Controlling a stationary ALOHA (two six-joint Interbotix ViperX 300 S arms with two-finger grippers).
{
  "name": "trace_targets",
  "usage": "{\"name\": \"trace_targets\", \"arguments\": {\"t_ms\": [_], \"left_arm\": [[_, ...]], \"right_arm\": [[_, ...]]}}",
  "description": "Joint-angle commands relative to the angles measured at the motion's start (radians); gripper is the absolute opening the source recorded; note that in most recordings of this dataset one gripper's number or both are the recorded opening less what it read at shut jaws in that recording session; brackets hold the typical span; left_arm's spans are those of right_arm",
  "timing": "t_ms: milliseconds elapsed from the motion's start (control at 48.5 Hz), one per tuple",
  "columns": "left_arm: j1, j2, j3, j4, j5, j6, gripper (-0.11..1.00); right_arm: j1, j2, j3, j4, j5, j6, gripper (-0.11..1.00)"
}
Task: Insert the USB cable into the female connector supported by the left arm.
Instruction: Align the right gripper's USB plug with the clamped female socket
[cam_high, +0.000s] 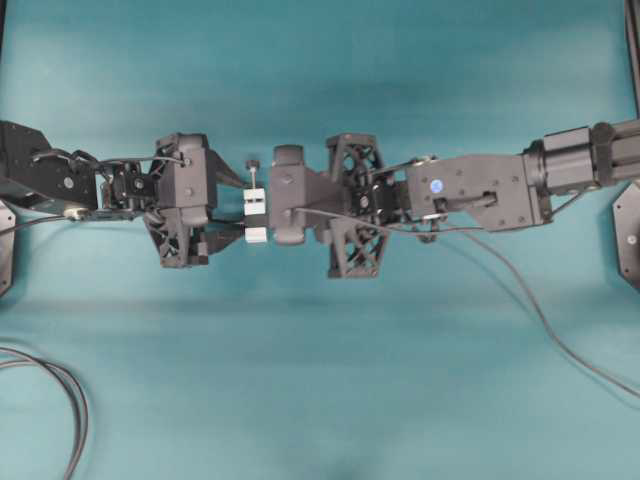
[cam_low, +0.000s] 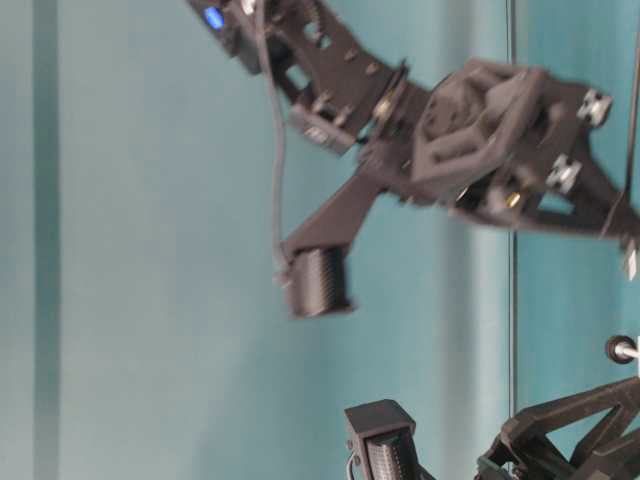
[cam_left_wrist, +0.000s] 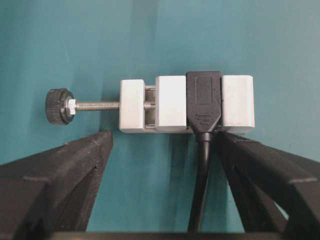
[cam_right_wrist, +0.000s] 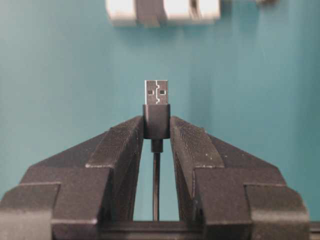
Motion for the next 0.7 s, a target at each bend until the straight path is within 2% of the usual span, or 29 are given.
{"name": "trace_targets", "arguments": {"t_ms": [0,144,310,454,681], "left_arm": [[0.012,-0.006,-0.012,0.0,-0.008,0.014,0.93],[0.012,-0.006,-0.012,-0.002,-0.014,0.015,0.93],[0.012,-0.006,-0.011,-0.002,-0.015,0.017,0.93],[0.012,-0.005,-0.006,-0.002,-0.015,0.017,0.93],[0.012,-0.006,-0.006,0.0,-0.028,0.017,0.93]], "right_arm": [[0.014,-0.015,-0.054,-0.002,0.009,0.008,0.22],[0.023,0.002,-0.109,-0.002,0.067,0.052,0.22],[0.023,0.061,-0.175,-0.002,0.229,0.104,0.22],[0.025,0.107,-0.222,-0.002,0.319,0.106,0.22],[0.018,0.13,-0.244,-0.002,0.331,0.091,0.22]]}}
